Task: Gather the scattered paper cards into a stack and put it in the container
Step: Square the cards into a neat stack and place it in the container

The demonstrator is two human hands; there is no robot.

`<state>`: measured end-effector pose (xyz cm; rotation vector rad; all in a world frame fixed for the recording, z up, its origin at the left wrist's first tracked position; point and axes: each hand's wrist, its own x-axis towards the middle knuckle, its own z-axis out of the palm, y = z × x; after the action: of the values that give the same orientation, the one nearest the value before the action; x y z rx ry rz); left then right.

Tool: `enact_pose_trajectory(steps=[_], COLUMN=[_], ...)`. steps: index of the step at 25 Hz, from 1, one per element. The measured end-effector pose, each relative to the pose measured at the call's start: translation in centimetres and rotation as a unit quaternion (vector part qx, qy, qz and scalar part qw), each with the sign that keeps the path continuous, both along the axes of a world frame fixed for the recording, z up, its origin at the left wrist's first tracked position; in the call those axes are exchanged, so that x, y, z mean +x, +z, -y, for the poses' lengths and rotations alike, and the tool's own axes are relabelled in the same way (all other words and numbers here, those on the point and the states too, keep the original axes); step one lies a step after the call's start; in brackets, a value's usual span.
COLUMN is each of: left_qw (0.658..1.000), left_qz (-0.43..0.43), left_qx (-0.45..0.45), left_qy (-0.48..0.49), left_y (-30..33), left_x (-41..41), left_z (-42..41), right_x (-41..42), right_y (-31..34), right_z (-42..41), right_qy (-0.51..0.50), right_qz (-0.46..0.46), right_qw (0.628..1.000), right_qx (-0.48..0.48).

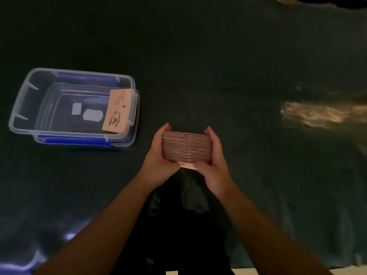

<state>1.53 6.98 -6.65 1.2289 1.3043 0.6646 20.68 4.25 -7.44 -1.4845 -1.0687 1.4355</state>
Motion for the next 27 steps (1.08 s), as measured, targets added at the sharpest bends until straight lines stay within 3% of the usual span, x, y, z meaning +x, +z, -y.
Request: enact_pose_trajectory(steps=[2,3,6,10,16,21,27], left_qw=[0.992,0.984,0.972,0.967,0.98,0.978,0.962], left_qz=[0.087,0.095,-0.004,0.036,0.014,0.002,0.062], left_qx=[-0.023,-0.035,-0.009,-0.046,-0.04,-0.044,-0.071], left_qy=[0.09,0.144,0.235,0.248,0.195,0.204,0.255], left_y=[0.0,0.2,0.4,0.6,0.5,0.4,0.4], left_x=[1.0,1.6,3.0,3.1,2.6,2.8,2.9], left_z=[0.4,0.3,-0.4,-1.0,-1.6,-2.0,-2.2], right_x=[-1.5,-2.1,-2.9,-2.7,-2.0,-2.5,-3.0], right_y=[-0.1,0.0,0.0,-0.1,-0.5,-0.5,-0.1], right_z=[0.0,-0.3,-1.0,-1.1,-1.1,-2.0,-2.6], right_qy=[-0.141,-0.19,-0.261,-0.25,-0.189,-0.245,-0.308], right_qz=[-0.047,-0.014,0.05,0.05,0.041,0.009,-0.022], right_qw=[0.989,0.981,0.964,0.967,0.981,0.969,0.949], right_qx=[-0.016,-0.019,-0.029,-0.011,-0.003,-0.033,-0.06])
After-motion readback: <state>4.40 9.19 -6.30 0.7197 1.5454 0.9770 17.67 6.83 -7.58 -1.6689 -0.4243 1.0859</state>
